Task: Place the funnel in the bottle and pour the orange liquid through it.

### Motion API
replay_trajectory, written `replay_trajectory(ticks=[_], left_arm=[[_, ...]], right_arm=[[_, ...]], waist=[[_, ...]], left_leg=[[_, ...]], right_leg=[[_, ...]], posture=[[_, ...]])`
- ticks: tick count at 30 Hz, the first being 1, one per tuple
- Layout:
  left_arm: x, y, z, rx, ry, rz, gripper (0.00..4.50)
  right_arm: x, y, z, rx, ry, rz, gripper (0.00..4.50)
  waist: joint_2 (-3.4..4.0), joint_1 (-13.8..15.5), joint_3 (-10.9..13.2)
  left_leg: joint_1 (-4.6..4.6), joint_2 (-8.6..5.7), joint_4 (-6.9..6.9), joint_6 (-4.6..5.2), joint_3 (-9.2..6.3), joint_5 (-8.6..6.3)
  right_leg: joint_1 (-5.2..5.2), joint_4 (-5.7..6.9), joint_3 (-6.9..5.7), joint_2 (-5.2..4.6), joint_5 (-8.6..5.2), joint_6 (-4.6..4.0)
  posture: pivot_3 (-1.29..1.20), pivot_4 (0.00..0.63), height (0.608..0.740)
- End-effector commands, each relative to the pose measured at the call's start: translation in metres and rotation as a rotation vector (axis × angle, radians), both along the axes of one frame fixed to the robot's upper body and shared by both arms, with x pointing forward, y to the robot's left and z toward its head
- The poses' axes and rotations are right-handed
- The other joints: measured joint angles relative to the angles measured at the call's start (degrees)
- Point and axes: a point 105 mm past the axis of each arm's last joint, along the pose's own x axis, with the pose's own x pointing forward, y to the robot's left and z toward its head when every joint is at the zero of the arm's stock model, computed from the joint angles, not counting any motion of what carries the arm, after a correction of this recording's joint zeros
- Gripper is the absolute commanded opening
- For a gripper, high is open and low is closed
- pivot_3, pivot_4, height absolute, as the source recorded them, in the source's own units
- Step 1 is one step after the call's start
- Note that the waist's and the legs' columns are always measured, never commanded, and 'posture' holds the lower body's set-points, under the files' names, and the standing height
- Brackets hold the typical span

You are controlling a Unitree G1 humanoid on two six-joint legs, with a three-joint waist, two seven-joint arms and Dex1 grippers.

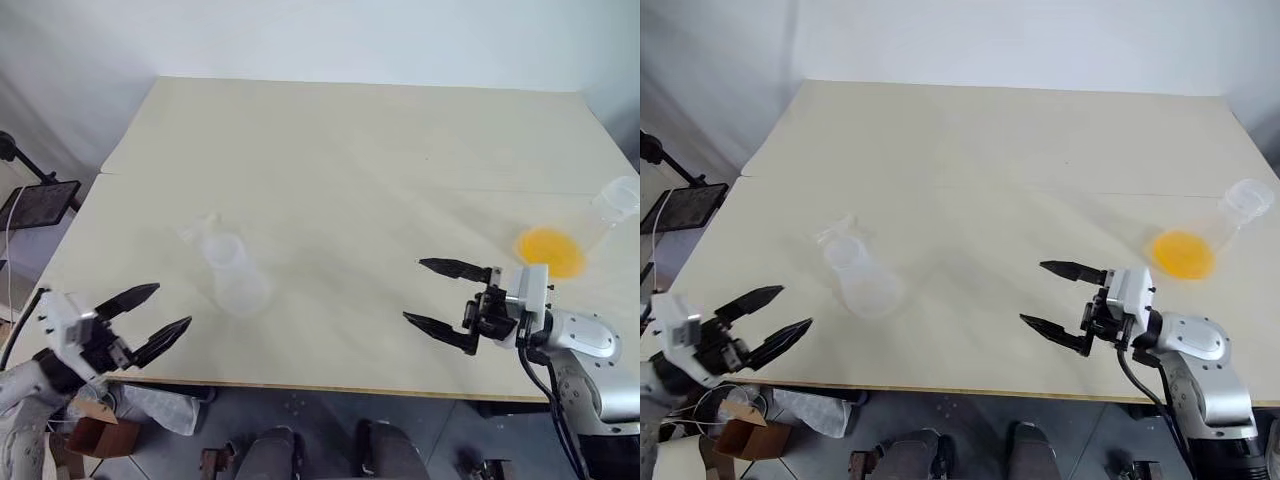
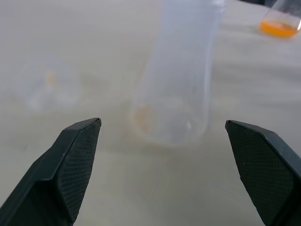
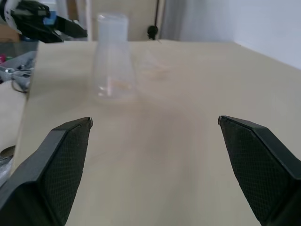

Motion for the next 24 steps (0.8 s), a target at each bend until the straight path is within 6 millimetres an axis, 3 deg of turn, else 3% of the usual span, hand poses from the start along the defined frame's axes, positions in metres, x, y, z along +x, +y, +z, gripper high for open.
replay_trajectory(ticks=[1, 12, 17, 20, 24], left_arm=[[0.013, -0.025, 0.023, -0.014, -0.030, -0.101, 4.50], [0.049, -0.061, 0.037, -0.008, -0.031, -0.229, 4.50], [0.050, -0.060, 0.035, 0.007, -0.021, -0.245, 4.50], [0.049, -0.055, 0.029, 0.038, -0.002, -0.242, 3.93], [0.050, -0.053, 0.027, 0.039, 0.003, -0.238, 3.93]], right_arm=[[-0.005, -0.013, -0.002, -0.028, -0.021, -0.047, 4.49], [-0.013, -0.011, -0.001, -0.012, -0.035, -0.099, 4.49], [-0.015, -0.012, 0.001, -0.008, -0.045, -0.118, 4.49], [-0.017, -0.012, 0.001, -0.005, -0.048, -0.130, 4.50], [-0.019, -0.011, 0.001, -0.002, -0.048, -0.138, 4.50]], waist=[[-0.01, 0.25, -0.01], [-0.01, -0.64, -0.01], [-0.01, -0.73, -0.01], [0.00, -0.69, -0.01], [-0.01, -0.56, 0.00]], left_leg=[[-0.01, -0.01, 0.02, 0.00, 0.00, 0.01], [0.01, 0.07, 0.11, -0.06, 0.05, 0.04], [-0.02, 0.10, 0.13, -0.08, 0.06, 0.03], [-0.02, 0.10, 0.14, -0.08, 0.05, 0.03], [-0.03, 0.11, 0.17, -0.08, 0.05, 0.03]], right_leg=[[0.01, 0.01, -0.02, 0.01, 0.00, 0.01], [0.00, 0.08, 0.00, 0.46, 0.01, 0.02], [-0.02, 0.07, 0.03, 0.45, 0.01, 0.02], [-0.01, 0.06, 0.03, 0.44, 0.01, 0.02], [-0.01, 0.06, 0.04, 0.44, 0.01, 0.02]], posture=[[0.00, 0.150, 0.740], [0.00, 0.150, 0.740], [0.00, 0.150, 0.740], [0.00, 0.150, 0.740], [0.00, 0.150, 0.740]])
